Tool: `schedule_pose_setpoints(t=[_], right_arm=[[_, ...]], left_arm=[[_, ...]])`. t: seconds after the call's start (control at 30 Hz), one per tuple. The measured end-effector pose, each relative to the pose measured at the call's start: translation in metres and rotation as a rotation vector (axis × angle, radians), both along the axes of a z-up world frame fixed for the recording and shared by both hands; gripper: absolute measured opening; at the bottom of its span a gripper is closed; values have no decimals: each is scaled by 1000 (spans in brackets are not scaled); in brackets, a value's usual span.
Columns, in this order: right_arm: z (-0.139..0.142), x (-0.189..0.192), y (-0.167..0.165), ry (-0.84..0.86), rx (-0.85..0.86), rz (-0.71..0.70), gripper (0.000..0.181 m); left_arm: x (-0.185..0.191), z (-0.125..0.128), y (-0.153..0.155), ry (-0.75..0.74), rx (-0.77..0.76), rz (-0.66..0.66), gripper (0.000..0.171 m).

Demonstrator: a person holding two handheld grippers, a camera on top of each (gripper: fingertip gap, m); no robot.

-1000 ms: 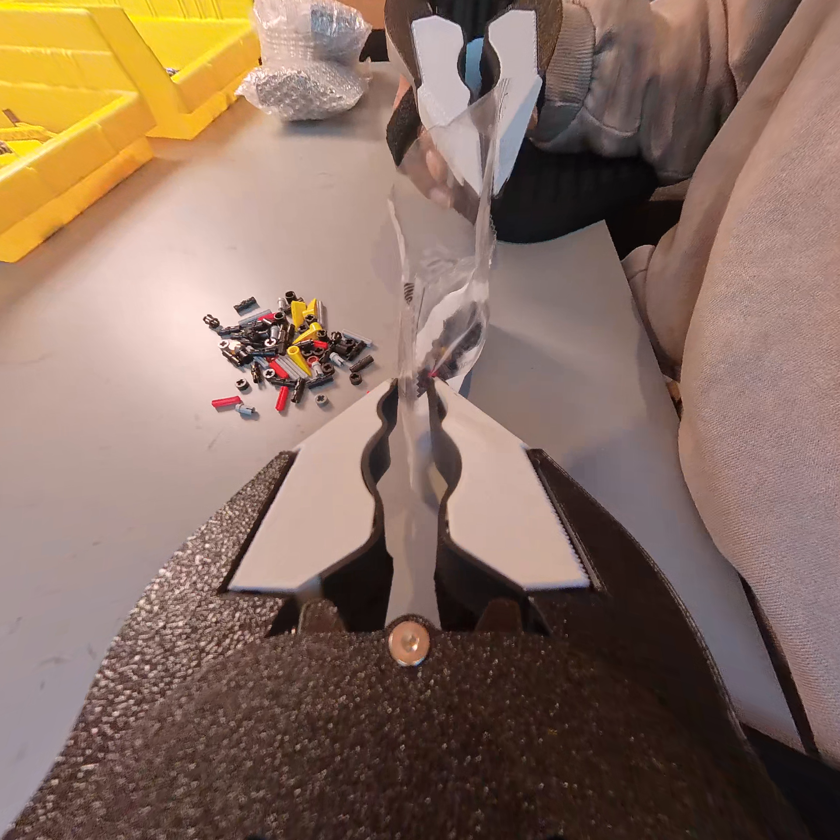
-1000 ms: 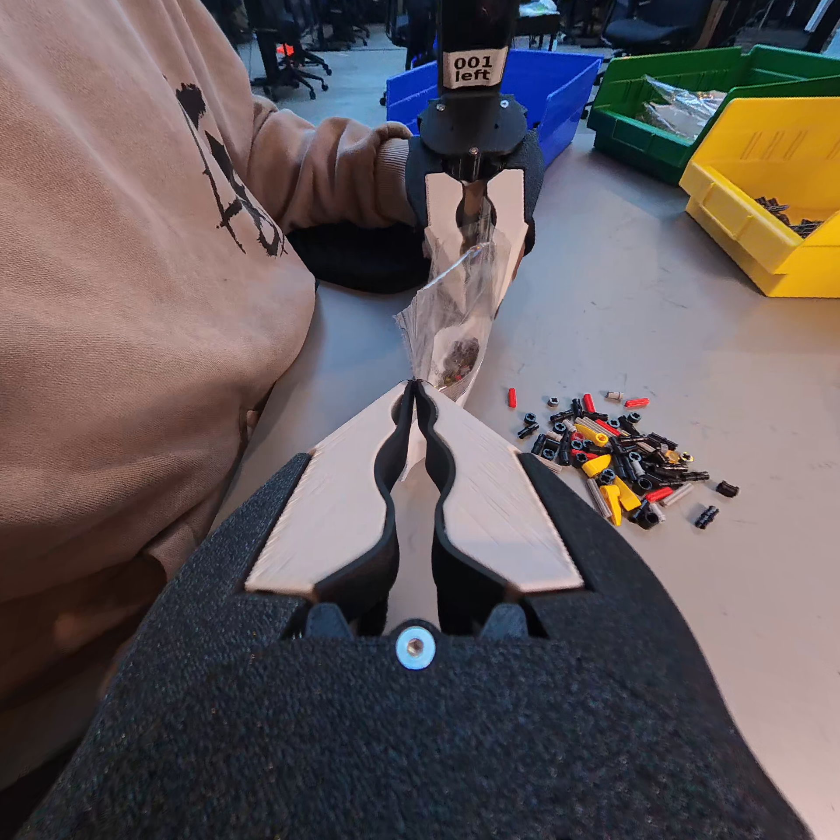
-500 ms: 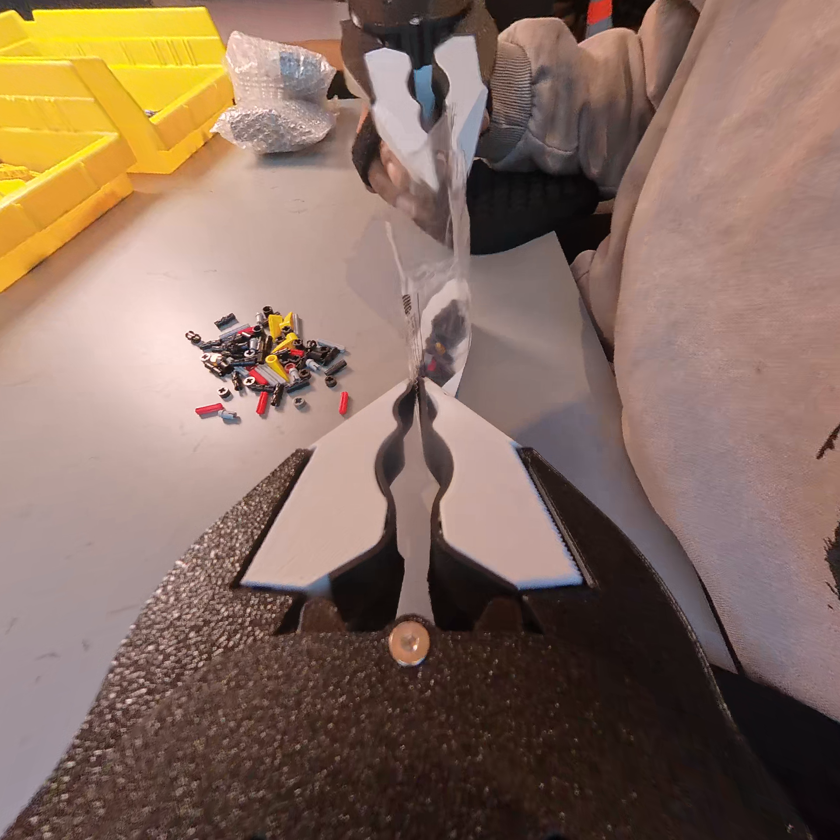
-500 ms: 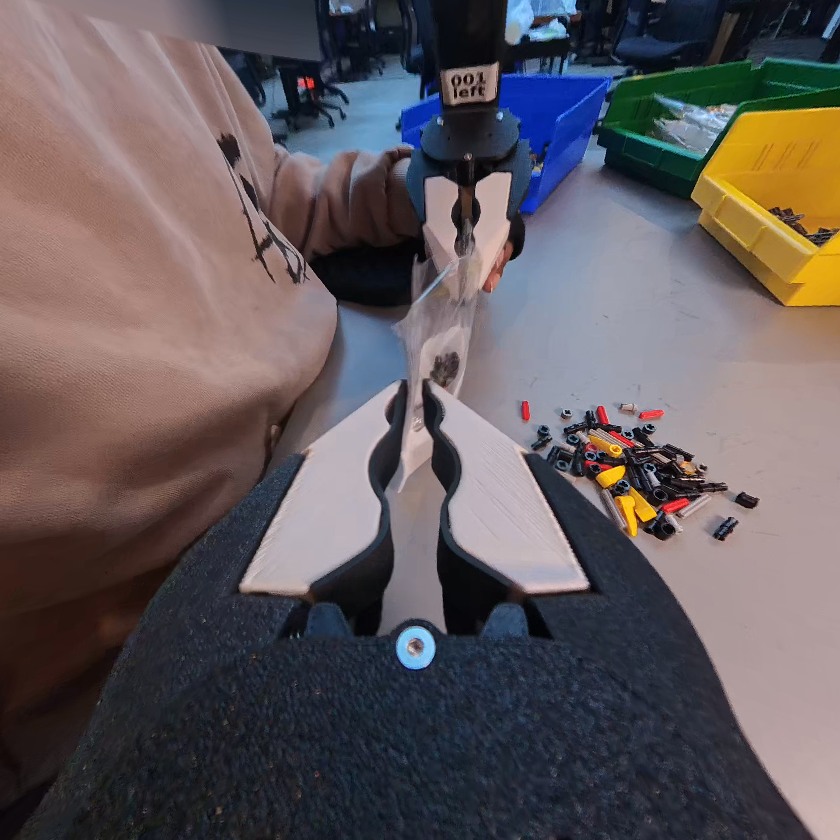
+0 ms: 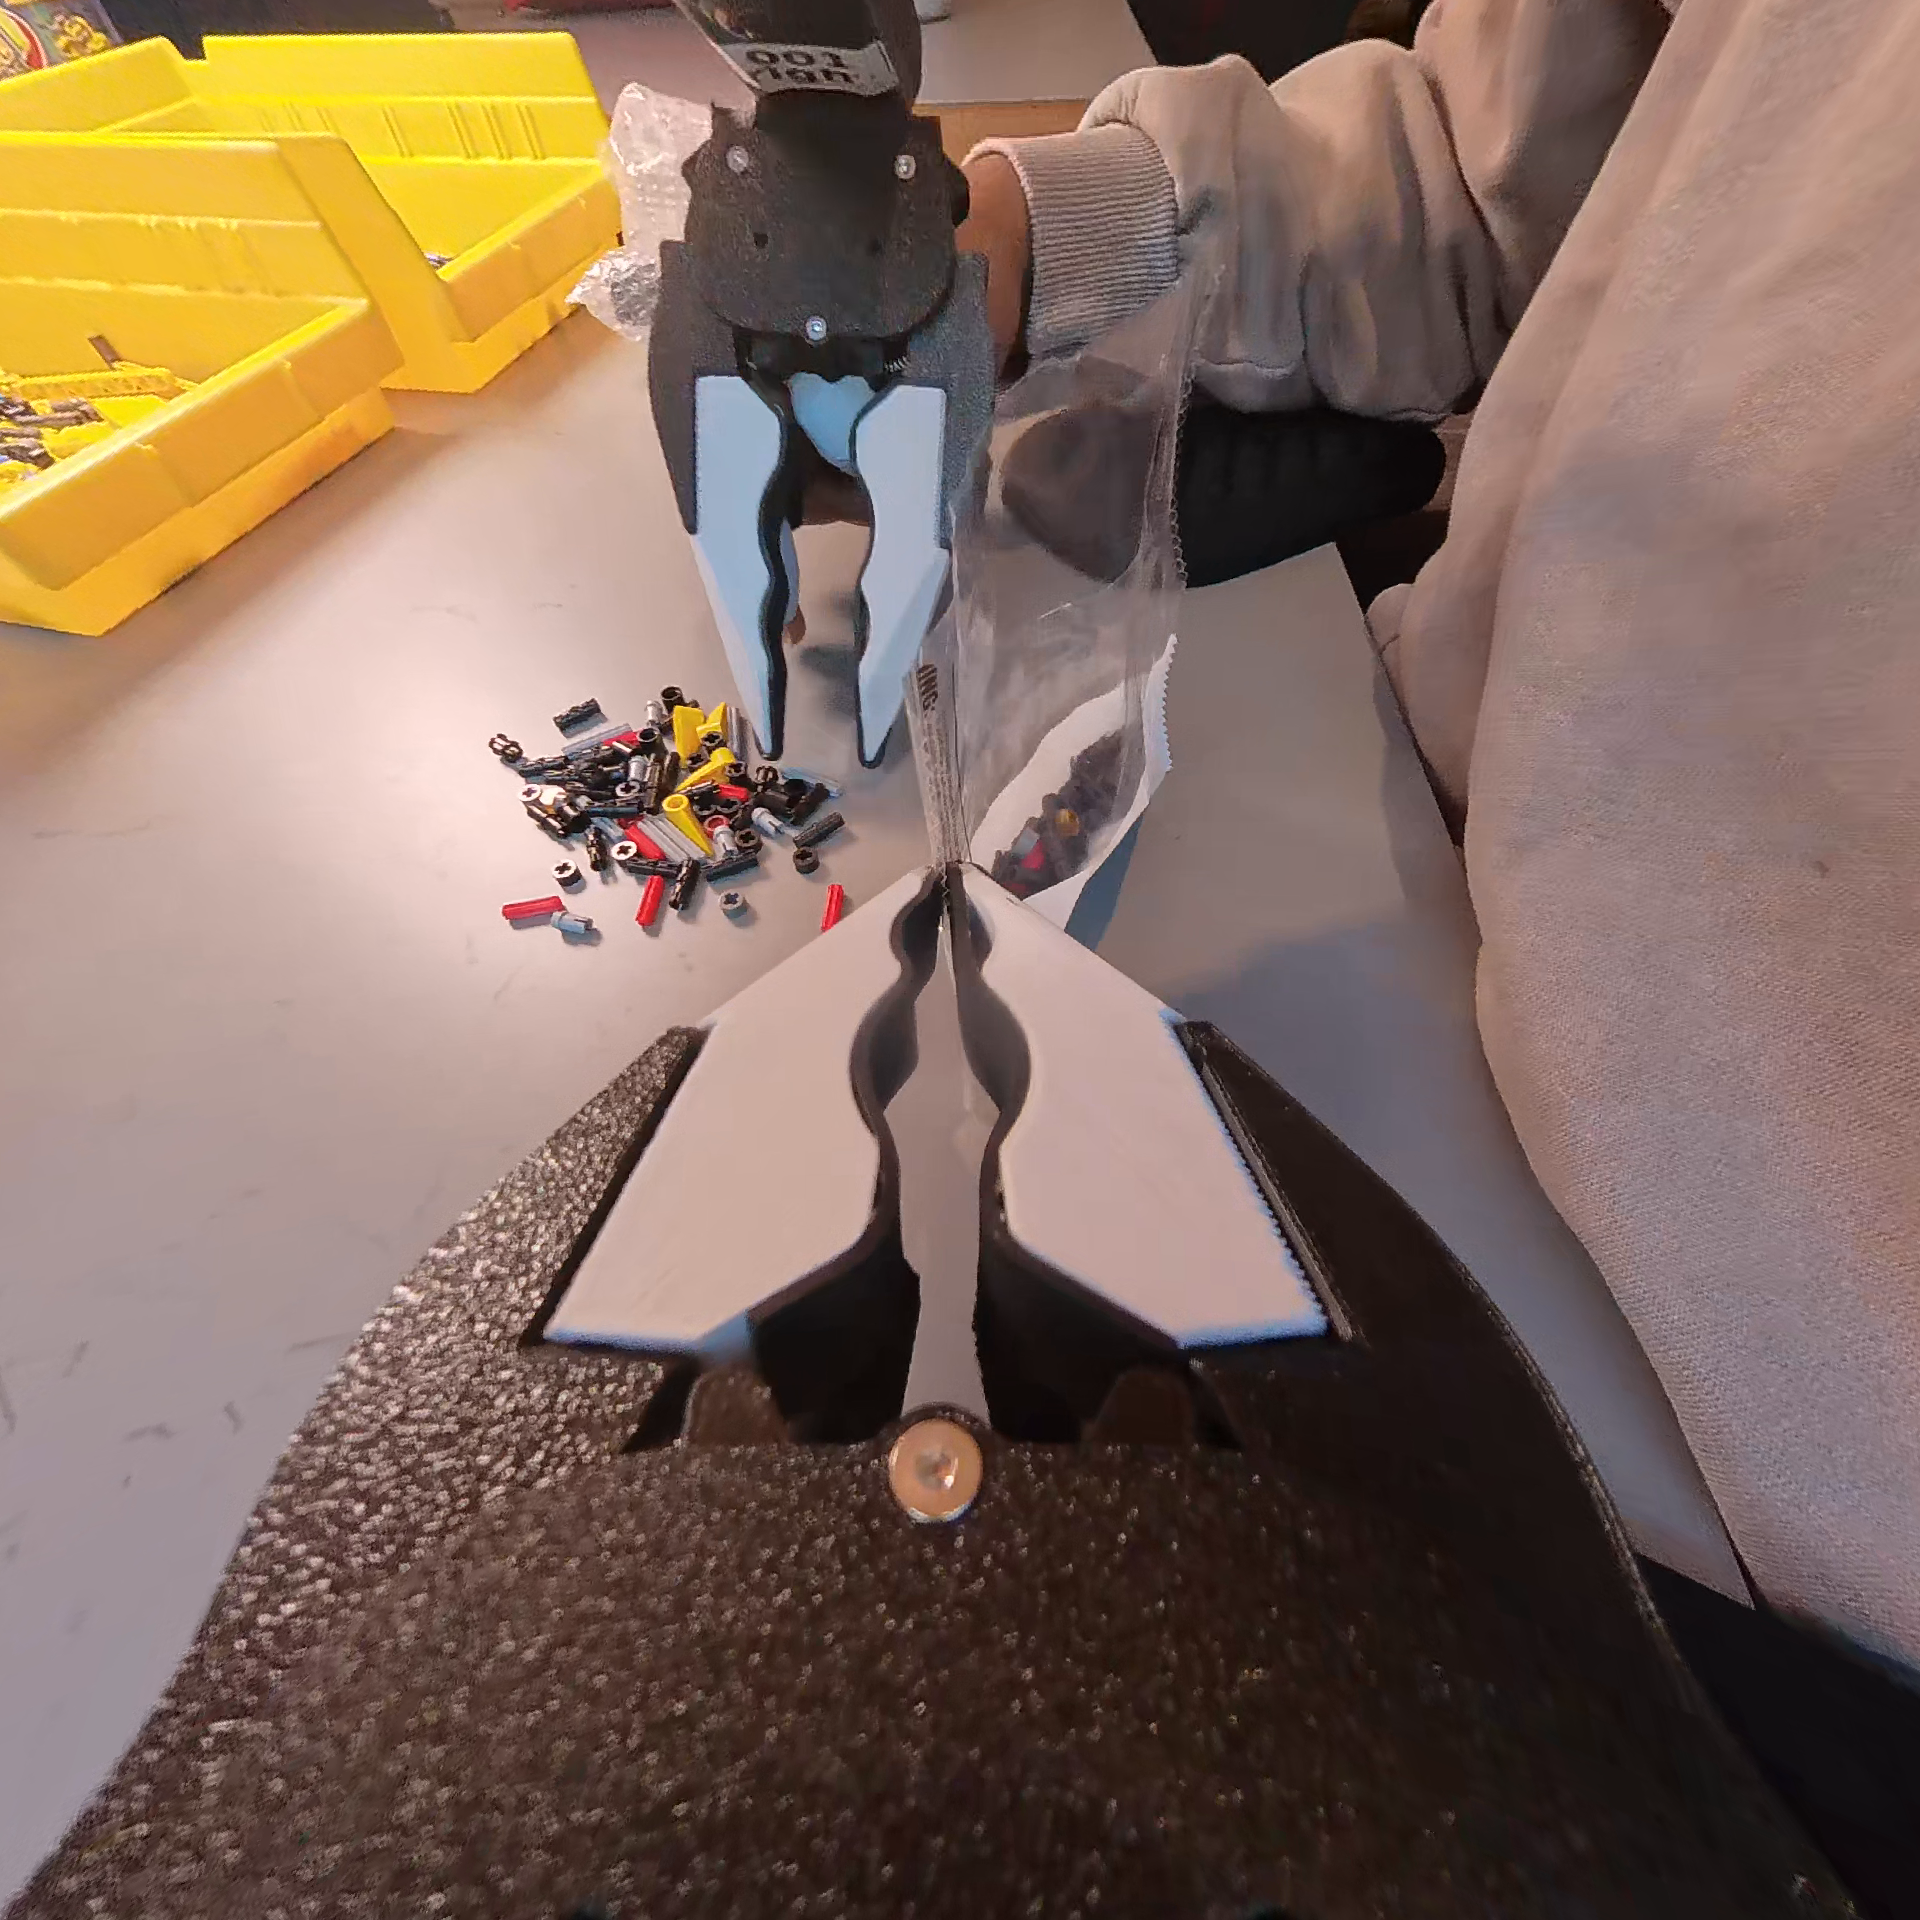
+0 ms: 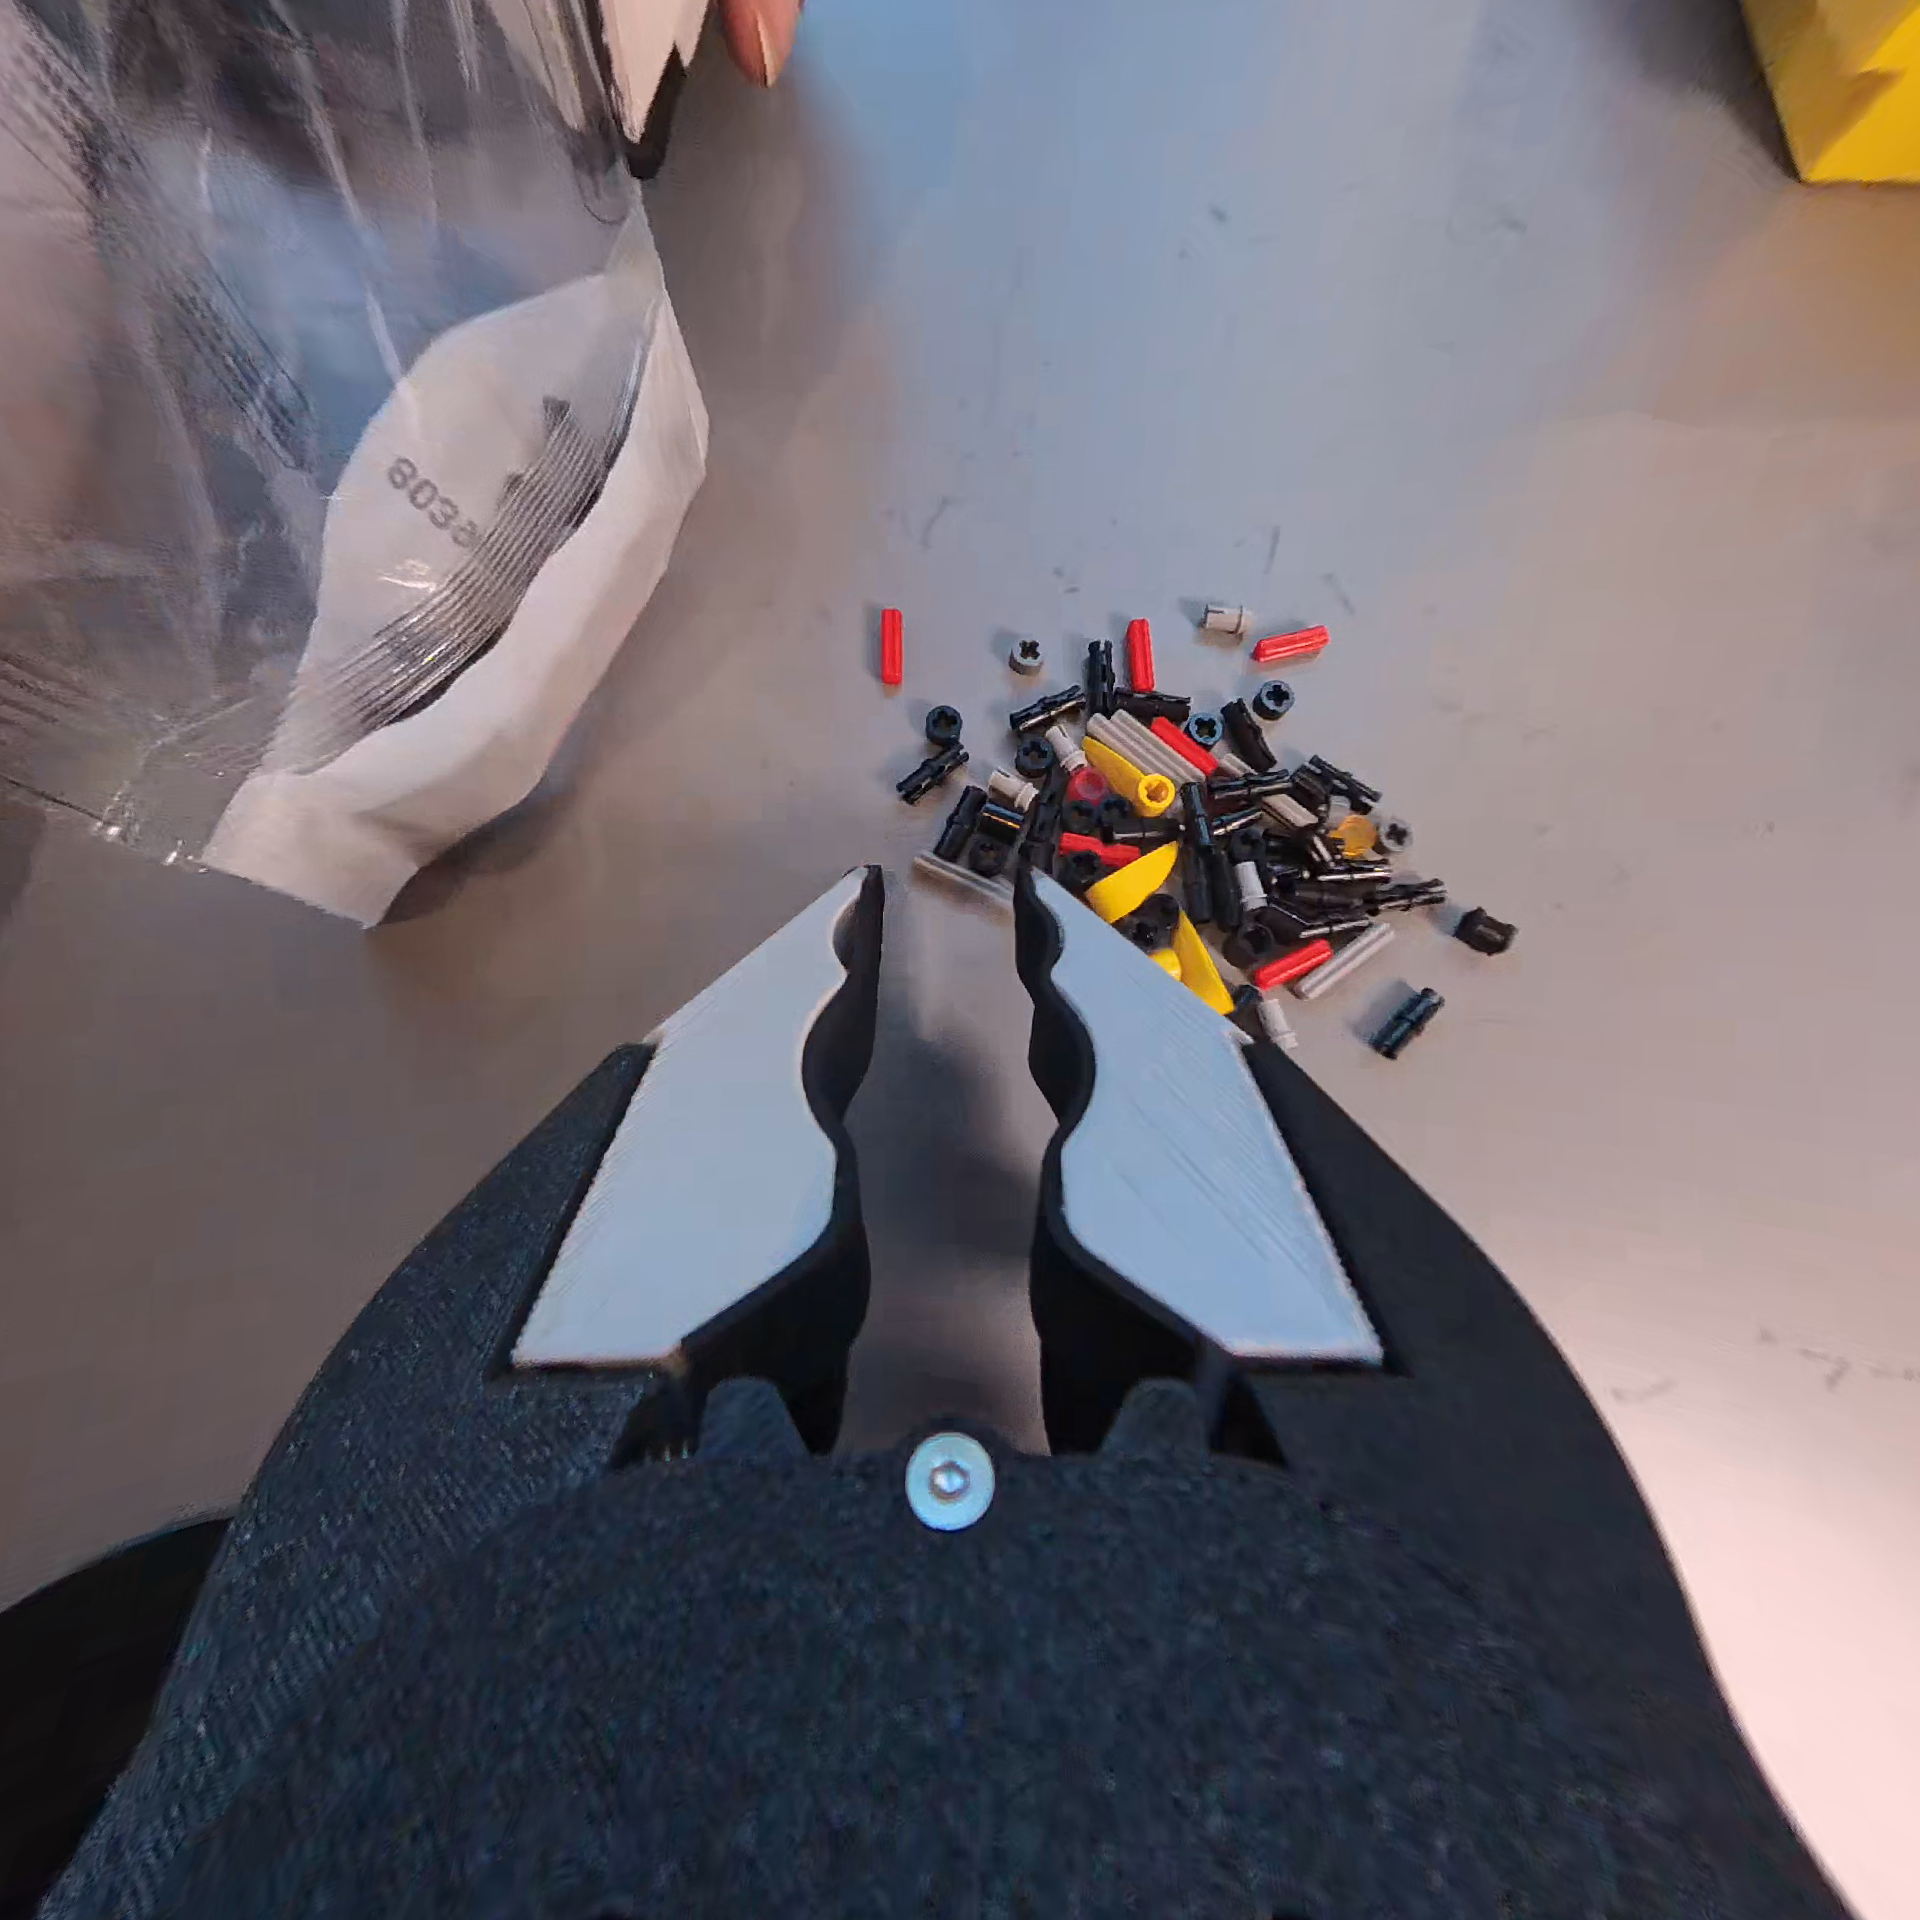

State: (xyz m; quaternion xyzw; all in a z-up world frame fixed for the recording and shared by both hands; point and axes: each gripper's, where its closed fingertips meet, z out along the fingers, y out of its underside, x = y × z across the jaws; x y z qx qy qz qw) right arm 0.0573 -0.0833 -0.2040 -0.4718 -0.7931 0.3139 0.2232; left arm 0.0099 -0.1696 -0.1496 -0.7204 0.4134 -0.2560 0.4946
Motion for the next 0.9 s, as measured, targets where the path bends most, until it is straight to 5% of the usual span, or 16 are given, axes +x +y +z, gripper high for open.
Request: schedule_pose_setpoints(t=[0.43, 0.53, 0.67, 0.8, 0.9], right_arm=[[-5, 4, -5, -59, 26, 56, 3], [33, 3, -1, 75, -72, 12, 3], [131, -2, -36, 344, -202, 86, 4], [127, -13, -63, 286, -78, 163, 4], [122, -17, -70, 290, -152, 190, 16]], left_arm=[[-5, -1, 9, -7, -18, 55, 0], [-5, -1, 10, -7, -20, 61, 0], [-5, -1, 10, -17, -33, 54, 0], [-3, -1, 7, -11, -25, 38, 0], [-2, -1, 5, -2, -12, 30, 0]])
